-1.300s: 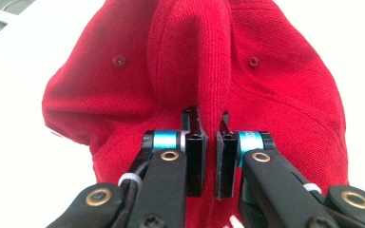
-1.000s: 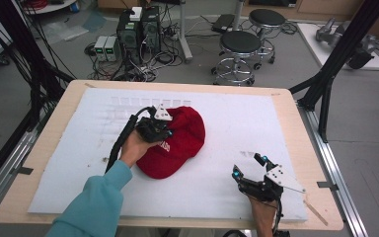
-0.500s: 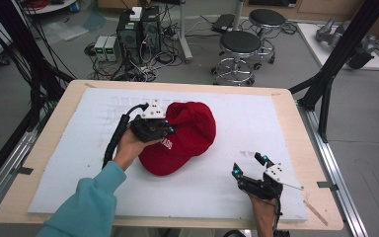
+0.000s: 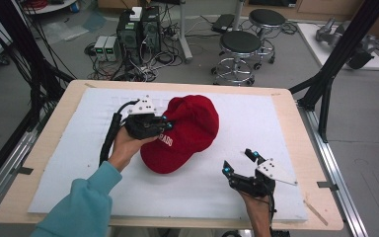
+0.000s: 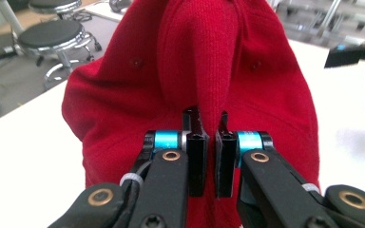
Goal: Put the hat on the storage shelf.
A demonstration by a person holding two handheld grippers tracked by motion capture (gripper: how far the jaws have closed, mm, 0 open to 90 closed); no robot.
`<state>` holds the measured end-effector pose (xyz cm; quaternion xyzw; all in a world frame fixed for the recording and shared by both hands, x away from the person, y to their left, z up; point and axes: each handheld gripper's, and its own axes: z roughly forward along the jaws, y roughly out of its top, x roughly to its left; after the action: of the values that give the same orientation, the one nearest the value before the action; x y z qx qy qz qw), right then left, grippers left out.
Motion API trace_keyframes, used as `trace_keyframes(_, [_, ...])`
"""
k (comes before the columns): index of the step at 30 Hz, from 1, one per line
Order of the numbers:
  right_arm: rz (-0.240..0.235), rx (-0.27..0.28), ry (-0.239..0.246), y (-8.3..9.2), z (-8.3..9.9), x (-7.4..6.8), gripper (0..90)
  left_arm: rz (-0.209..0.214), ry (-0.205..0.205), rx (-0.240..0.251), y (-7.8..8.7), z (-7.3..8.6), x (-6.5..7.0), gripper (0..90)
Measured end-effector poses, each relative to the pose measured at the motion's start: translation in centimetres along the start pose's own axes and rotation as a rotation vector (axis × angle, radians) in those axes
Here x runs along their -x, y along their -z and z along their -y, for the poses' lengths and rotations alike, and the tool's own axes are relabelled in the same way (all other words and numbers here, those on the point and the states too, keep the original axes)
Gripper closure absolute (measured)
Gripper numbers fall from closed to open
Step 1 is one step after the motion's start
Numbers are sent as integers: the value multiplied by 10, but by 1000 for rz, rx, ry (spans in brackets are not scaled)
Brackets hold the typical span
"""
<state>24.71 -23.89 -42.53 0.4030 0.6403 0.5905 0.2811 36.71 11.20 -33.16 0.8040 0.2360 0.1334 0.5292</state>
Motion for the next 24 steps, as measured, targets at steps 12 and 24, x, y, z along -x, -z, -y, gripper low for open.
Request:
trace_keyframes(12, [-130, -19, -17, -8, -20, -37, 105, 61, 15, 105, 12, -5, 3, 868])
trace_keyframes(24, [-262, -50, 8, -30, -25, -71, 142, 82, 67, 212, 25, -1, 5, 868])
